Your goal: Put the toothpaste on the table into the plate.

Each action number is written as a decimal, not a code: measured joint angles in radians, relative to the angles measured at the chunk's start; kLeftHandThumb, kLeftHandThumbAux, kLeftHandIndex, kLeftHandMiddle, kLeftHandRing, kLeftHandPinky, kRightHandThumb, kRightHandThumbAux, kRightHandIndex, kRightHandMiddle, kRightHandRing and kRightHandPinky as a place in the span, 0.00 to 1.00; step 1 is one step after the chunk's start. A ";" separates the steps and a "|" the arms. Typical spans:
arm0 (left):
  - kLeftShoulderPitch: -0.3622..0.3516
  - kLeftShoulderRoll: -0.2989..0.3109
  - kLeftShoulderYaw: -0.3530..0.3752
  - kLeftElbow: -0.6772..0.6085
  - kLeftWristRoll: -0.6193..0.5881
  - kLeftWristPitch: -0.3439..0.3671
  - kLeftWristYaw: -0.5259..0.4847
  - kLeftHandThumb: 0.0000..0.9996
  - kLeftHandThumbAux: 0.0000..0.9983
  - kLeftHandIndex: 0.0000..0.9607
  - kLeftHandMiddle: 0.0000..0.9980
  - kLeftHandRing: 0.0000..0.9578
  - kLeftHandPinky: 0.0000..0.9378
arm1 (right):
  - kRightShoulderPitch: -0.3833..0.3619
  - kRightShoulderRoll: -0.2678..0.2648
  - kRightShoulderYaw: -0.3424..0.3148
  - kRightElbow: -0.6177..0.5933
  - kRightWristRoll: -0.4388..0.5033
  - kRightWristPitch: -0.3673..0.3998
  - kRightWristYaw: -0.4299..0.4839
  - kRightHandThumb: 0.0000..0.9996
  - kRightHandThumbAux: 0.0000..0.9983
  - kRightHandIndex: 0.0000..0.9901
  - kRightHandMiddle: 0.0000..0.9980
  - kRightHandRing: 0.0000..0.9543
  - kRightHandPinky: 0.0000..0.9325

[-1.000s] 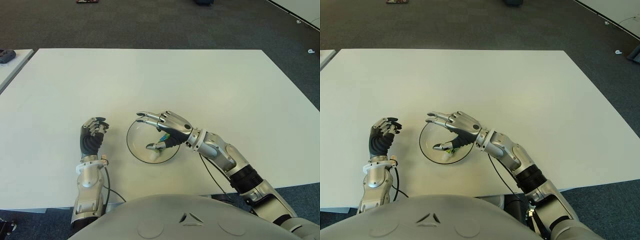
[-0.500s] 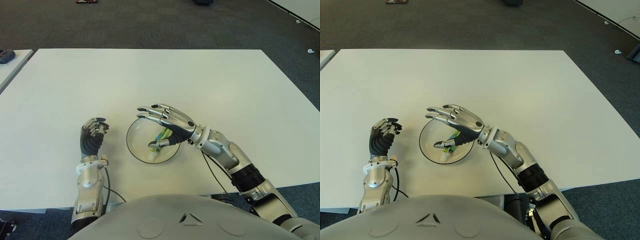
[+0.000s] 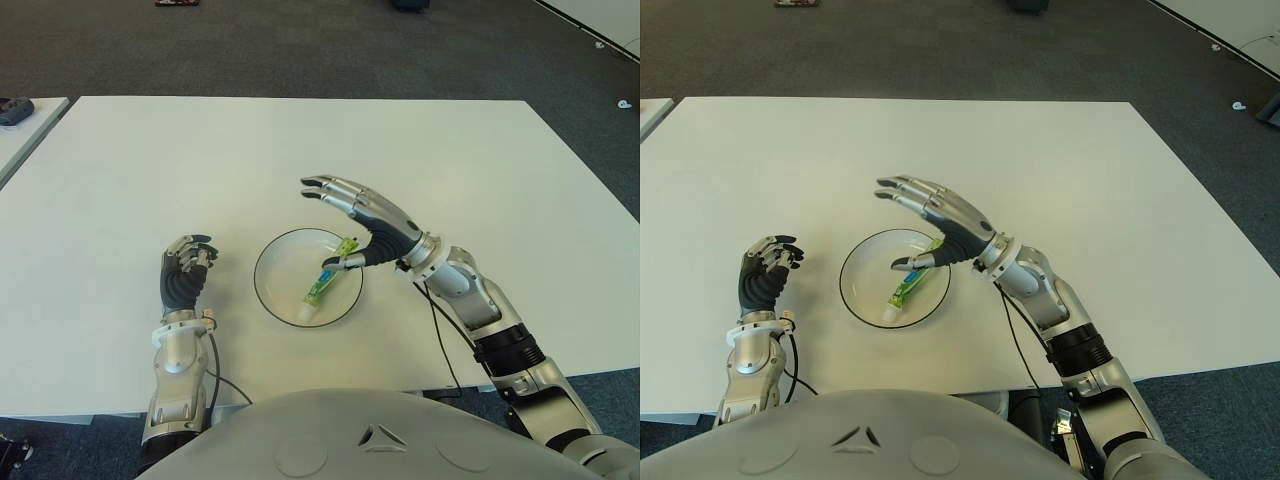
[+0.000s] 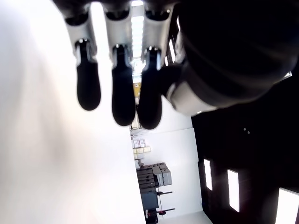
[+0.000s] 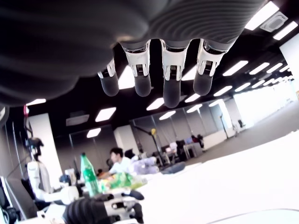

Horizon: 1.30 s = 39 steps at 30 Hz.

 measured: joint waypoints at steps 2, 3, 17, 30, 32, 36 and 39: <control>-0.003 0.003 0.000 0.001 0.000 0.000 0.000 0.70 0.72 0.45 0.56 0.57 0.56 | 0.013 0.021 -0.020 0.001 0.037 0.009 -0.008 0.08 0.46 0.00 0.00 0.00 0.02; -0.006 0.003 0.000 0.001 0.000 0.000 0.000 0.70 0.72 0.45 0.56 0.57 0.56 | 0.023 0.032 -0.030 0.000 0.056 0.015 -0.014 0.08 0.48 0.00 0.00 0.00 0.03; -0.019 0.014 -0.001 0.014 0.004 -0.008 0.000 0.70 0.72 0.45 0.57 0.59 0.57 | 0.155 0.285 -0.131 -0.025 0.217 0.086 -0.157 0.44 0.74 0.29 0.18 0.13 0.17; -0.022 0.021 0.000 0.013 -0.019 0.006 -0.011 0.70 0.72 0.45 0.56 0.56 0.54 | 0.269 0.394 -0.222 -0.043 0.279 0.216 -0.234 0.69 0.73 0.42 0.37 0.36 0.36; -0.025 0.021 -0.002 0.013 -0.023 0.006 -0.011 0.70 0.72 0.45 0.56 0.55 0.54 | 0.281 0.408 -0.229 -0.044 0.266 0.222 -0.257 0.69 0.73 0.43 0.40 0.39 0.39; -0.030 0.019 -0.004 0.016 -0.024 0.004 -0.013 0.70 0.72 0.45 0.55 0.55 0.53 | 0.300 0.433 -0.232 -0.045 0.233 0.234 -0.302 0.70 0.73 0.43 0.43 0.42 0.43; -0.033 0.019 -0.004 0.021 -0.022 0.000 -0.013 0.70 0.72 0.45 0.55 0.55 0.53 | 0.317 0.449 -0.232 -0.044 0.209 0.254 -0.328 0.70 0.73 0.43 0.43 0.43 0.43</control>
